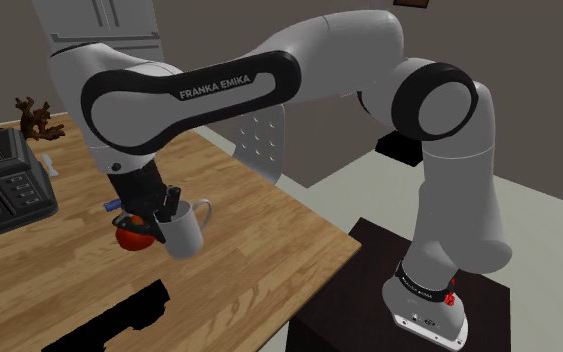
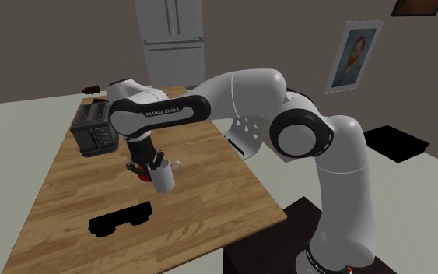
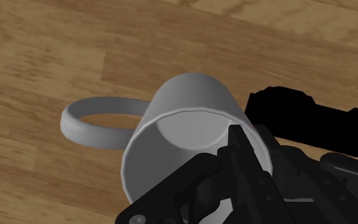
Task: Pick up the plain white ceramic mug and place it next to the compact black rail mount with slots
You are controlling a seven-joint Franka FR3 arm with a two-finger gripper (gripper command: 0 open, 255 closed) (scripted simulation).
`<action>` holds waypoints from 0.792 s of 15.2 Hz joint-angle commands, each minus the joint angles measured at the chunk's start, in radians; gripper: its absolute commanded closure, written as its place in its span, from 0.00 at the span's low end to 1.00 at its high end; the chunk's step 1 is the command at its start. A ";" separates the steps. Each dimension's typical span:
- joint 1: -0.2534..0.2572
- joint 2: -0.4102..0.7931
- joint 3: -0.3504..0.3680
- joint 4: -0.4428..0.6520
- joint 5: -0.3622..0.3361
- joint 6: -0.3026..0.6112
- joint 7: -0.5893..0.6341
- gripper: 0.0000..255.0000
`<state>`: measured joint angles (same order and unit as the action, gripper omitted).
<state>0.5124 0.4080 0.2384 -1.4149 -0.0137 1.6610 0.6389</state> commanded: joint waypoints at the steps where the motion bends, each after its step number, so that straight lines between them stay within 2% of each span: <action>1: -0.001 0.001 -0.001 -0.026 0.000 0.027 -0.001 1.00; 12: -0.002 0.028 -0.004 -0.135 -0.006 0.162 -0.005 1.00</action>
<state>0.5101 0.4334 0.2343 -1.5417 -0.0193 1.8122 0.6342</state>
